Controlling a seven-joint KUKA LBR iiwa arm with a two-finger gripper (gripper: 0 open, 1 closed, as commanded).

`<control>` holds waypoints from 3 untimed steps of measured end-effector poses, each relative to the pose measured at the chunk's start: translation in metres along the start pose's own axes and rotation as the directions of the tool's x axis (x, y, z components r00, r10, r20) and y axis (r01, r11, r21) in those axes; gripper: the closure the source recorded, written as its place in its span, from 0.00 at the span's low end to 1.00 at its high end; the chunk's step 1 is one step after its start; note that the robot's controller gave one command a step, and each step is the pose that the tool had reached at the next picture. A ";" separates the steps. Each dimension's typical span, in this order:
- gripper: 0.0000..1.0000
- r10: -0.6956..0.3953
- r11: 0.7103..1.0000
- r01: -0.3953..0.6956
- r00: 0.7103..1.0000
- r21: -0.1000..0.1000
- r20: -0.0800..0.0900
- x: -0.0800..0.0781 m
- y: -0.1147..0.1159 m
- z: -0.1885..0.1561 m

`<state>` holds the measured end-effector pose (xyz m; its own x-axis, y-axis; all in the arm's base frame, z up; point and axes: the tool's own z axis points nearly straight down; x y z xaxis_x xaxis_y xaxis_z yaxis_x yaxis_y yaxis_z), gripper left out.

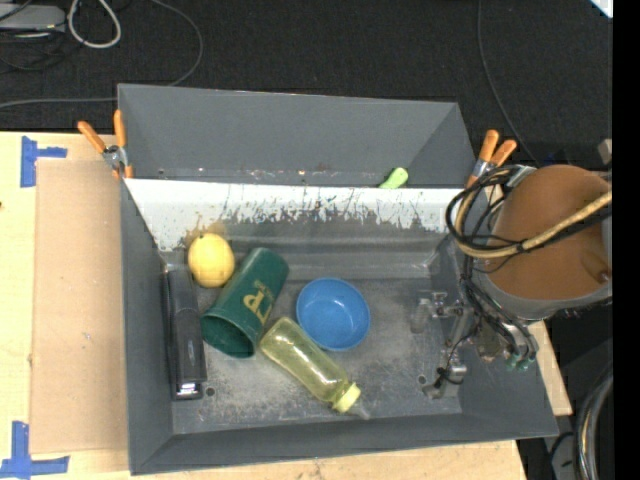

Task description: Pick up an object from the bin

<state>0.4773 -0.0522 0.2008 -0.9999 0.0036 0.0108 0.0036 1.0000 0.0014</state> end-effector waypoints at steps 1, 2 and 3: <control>0.00 -0.004 1.000 0.004 1.000 0.001 0.008 -0.002 0.000 -0.004; 0.00 -0.166 0.986 0.166 0.986 0.002 0.007 -0.034 0.066 0.090; 0.00 -0.095 0.995 0.095 0.995 0.001 0.008 -0.046 0.079 0.091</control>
Offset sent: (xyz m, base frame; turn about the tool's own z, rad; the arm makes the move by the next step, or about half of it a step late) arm 0.0455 0.0936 -0.1308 -0.2340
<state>0.5224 0.0272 0.1094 -0.9958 -0.0916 0.0026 -0.0916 0.9958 0.0009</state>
